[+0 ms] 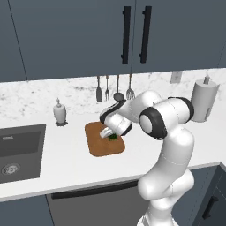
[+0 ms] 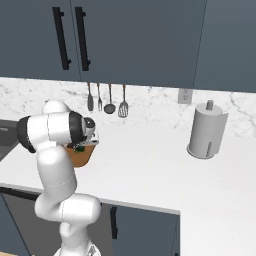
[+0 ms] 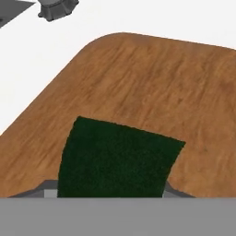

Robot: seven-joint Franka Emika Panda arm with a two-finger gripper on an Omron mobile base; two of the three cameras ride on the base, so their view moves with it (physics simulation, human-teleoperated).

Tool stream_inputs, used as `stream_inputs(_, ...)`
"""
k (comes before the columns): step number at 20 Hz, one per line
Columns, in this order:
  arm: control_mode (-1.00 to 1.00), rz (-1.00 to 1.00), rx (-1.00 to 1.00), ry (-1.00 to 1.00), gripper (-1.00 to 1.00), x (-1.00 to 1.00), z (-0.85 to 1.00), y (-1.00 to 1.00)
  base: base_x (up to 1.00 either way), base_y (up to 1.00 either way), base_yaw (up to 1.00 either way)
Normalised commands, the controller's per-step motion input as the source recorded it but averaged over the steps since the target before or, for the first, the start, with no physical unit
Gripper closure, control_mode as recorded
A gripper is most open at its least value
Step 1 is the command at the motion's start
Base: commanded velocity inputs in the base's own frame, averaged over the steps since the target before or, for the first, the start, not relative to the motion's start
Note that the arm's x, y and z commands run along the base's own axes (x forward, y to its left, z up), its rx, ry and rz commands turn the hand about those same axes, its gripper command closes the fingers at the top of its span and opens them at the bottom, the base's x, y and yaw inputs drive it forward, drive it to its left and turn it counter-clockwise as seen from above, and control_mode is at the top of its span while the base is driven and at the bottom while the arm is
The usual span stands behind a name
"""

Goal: Pick up the sponge from the counter and clean the cutting board by briefly scrubbing or pressing down on the cutting board. Once finished, release the sponge.

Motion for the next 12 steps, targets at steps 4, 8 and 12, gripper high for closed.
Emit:
stream_inputs(4,-1.00,0.00,0.00,0.00,1.00,0.00,-0.10,0.81,0.00,0.00,0.00)
stream_inputs(8,-1.00,0.00,0.00,0.00,1.00,0.00,-0.09,0.88,0.00,0.00,0.00)
stream_inputs(12,-1.00,0.00,0.00,0.00,1.00,-0.01,-0.09,0.89,0.00,0.00,0.00)
